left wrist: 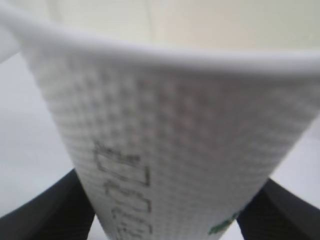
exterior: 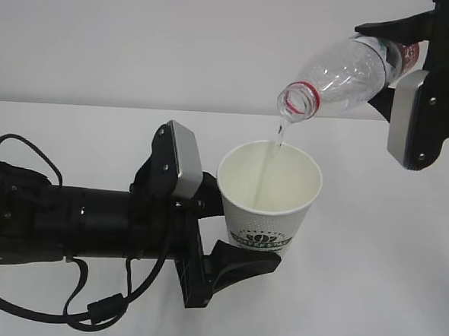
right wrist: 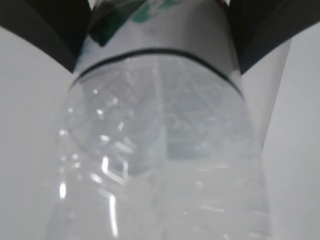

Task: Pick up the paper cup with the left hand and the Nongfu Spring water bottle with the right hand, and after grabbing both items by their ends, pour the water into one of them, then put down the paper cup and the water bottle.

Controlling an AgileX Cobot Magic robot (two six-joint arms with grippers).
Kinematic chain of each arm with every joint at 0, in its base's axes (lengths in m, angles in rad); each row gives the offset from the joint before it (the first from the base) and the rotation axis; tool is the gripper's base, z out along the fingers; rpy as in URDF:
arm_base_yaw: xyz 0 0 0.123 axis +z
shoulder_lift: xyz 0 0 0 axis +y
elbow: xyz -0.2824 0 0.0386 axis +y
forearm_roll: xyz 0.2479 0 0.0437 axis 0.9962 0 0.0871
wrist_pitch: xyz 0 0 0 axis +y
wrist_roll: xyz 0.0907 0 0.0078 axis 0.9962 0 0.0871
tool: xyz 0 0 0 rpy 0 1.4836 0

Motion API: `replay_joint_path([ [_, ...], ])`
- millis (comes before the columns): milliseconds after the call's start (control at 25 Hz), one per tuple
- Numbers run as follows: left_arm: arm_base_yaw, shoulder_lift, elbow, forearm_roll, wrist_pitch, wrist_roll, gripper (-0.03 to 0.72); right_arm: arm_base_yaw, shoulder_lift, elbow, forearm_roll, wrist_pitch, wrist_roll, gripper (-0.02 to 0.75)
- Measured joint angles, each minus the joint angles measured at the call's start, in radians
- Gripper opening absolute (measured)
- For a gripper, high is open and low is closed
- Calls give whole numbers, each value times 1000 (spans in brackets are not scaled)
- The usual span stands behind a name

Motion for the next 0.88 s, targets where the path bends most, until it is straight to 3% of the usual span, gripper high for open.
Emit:
replay_joint_path([
  [880,0,0,0,0,5,0,590,0,0,0,0,-12,-17,528],
])
